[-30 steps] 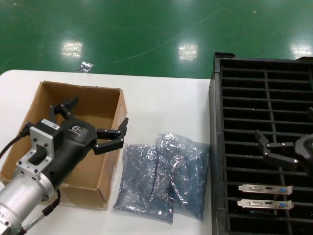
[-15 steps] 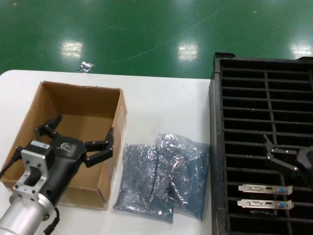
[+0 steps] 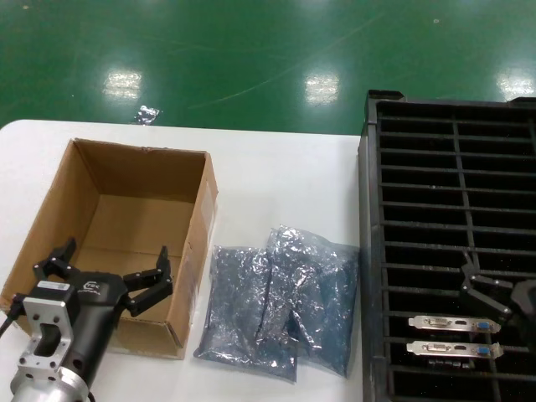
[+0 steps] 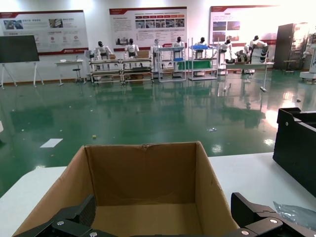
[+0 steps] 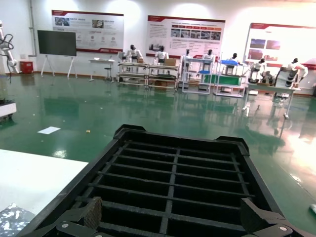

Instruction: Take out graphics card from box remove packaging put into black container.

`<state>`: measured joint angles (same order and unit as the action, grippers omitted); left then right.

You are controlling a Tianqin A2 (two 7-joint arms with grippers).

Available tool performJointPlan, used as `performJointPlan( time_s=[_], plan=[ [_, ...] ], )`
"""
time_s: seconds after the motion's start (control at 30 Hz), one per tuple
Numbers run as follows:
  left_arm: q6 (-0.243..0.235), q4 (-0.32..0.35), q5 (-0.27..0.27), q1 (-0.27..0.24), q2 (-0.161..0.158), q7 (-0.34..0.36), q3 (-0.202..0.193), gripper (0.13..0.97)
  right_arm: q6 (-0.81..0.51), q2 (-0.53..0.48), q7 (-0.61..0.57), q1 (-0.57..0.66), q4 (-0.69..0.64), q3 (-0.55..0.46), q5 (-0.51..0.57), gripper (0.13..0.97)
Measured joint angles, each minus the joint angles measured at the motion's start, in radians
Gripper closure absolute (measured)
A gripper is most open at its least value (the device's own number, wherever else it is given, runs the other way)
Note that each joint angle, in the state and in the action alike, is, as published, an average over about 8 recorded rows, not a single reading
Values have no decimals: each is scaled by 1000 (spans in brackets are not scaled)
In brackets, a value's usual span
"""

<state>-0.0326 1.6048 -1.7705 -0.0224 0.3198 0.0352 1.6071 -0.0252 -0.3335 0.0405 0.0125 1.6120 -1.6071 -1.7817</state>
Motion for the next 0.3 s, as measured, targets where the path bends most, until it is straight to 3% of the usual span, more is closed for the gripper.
performJointPlan(
  time_s=[0.3],
  plan=[
    [8, -1, -7, 5, -5, -8, -2, 132, 6, 8, -10, -3, -3, 2, -4, 129]
  ],
)
